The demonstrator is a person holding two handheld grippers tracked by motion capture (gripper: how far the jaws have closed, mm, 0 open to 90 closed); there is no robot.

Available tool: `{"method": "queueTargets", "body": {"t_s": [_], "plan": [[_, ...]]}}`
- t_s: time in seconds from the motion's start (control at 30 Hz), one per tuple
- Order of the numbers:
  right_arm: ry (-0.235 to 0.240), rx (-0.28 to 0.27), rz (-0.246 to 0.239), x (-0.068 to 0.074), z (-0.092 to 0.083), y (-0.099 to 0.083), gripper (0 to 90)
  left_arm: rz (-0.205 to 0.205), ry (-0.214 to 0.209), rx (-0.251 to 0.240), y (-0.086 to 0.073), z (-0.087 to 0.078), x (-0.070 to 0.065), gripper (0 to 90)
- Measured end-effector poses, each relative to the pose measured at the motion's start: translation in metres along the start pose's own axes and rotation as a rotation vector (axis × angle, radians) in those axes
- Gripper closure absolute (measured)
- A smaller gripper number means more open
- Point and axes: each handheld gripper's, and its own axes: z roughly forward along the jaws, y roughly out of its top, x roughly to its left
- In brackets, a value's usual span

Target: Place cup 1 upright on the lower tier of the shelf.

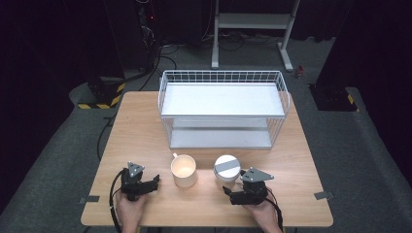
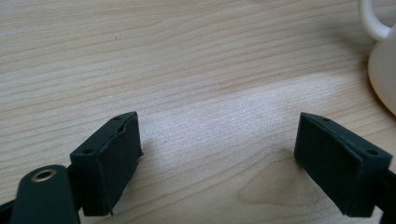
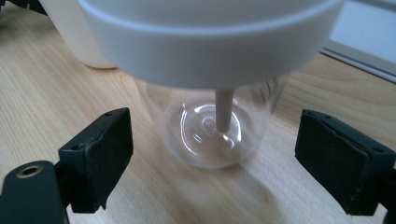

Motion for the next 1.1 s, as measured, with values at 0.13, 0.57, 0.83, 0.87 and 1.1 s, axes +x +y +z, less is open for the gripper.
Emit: {"method": "queueTargets", "body": {"t_s": [0.13, 0.57, 0.83, 0.87, 1.1], "plan": [[-0.002, -0.009, 0.001, 0.001, 0.004, 0.005, 10.8, 0.0, 0.0, 0.0, 0.0, 0.0, 0.0, 15.1], [-0.01, -0.03, -0.016, 0.003, 0.015, 0.017, 11.3, 0.0, -0.001, 0.0, 0.0, 0.0, 0.0, 15.1], [-0.033, -0.041, -0.036, 0.006, 0.02, 0.022, 16.5, 0.0, 0.0, 0.0, 0.0, 0.0, 0.0, 15.1], [-0.033, -0.041, -0.036, 0.006, 0.02, 0.022, 16.5, 0.001, 0.0, 0.0, 0.0, 0.0, 0.0, 15.1], [-0.042, -0.052, -0.042, 0.007, 0.021, 0.022, 18.0, 0.0, 0.0, -0.001, 0.0, 0.0, 0.0, 15.1]]}}
